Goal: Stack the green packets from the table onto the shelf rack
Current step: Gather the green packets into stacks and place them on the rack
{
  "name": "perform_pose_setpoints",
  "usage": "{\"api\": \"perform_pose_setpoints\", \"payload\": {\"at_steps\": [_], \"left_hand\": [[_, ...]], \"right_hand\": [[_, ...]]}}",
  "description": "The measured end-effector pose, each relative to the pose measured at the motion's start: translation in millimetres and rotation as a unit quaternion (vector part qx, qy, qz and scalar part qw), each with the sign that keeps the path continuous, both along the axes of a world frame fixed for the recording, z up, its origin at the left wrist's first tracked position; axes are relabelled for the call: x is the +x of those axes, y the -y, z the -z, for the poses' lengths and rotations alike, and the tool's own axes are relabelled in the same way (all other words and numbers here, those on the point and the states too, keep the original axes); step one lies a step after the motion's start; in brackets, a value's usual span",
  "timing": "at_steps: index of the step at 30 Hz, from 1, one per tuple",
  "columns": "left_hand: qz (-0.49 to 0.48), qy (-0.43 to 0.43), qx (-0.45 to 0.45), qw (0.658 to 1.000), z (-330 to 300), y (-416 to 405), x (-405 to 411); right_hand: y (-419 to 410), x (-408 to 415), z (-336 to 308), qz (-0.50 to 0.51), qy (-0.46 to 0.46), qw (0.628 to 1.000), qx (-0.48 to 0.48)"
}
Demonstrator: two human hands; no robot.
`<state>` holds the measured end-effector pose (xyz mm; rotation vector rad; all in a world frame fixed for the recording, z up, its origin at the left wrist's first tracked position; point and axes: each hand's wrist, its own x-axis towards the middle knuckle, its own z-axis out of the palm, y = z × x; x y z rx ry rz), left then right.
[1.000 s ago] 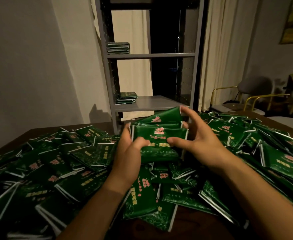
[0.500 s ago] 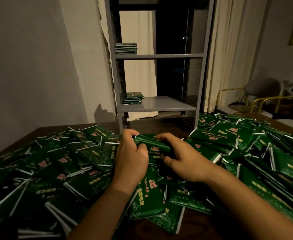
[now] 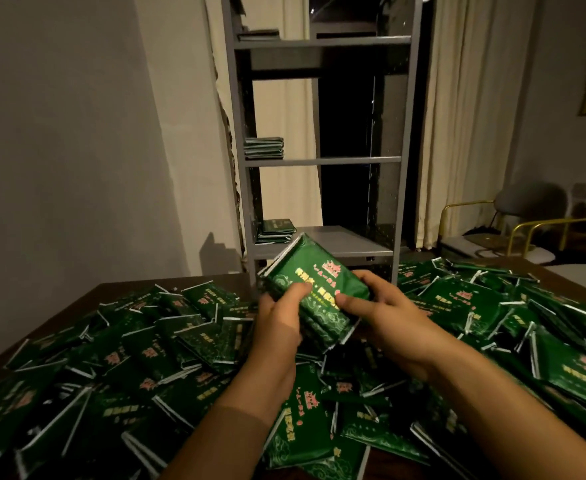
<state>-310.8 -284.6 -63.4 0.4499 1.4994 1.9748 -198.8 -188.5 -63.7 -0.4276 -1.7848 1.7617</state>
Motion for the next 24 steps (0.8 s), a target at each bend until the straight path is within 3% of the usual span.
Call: {"api": "perform_pose_setpoints", "payload": {"at_steps": [2,5,12,14,15,16,18,19,20,24], "left_hand": [[0.006,0.043,0.000,0.999,-3,-8,5],[-0.007,0.037,-0.032,0.999,-11,-16,5],[0.037,-0.005,-0.036,0.999,-35,-34,-10],[0.055,-0.010,-0.030,0.998,-45,-40,-14],[0.066,-0.007,-0.029,0.997,-48,-45,-20],[0.073,-0.004,-0.026,0.997,-51,-48,-25],[0.095,0.006,-0.017,0.995,-55,-60,-34],[0.096,0.005,-0.017,0.995,-52,-71,-40],[0.098,0.000,-0.024,0.995,-49,-80,-45],[0.102,-0.006,-0.031,0.994,-38,-110,-64]], "right_hand": [[7,-7,3,0.015,0.046,0.999,0.023],[7,-7,-1,0.026,0.110,0.988,0.104],[-12,7,-28,0.000,0.156,0.968,0.195],[-20,7,-33,0.029,0.162,0.942,0.292],[-25,9,-37,0.059,0.156,0.907,0.388],[-28,11,-40,0.095,0.151,0.844,0.505],[-37,11,-42,0.146,0.146,0.681,0.703],[-43,9,-42,0.159,0.148,0.628,0.748],[-46,5,-42,0.172,0.145,0.599,0.768],[-63,-10,-38,0.208,0.119,0.558,0.794]]}}
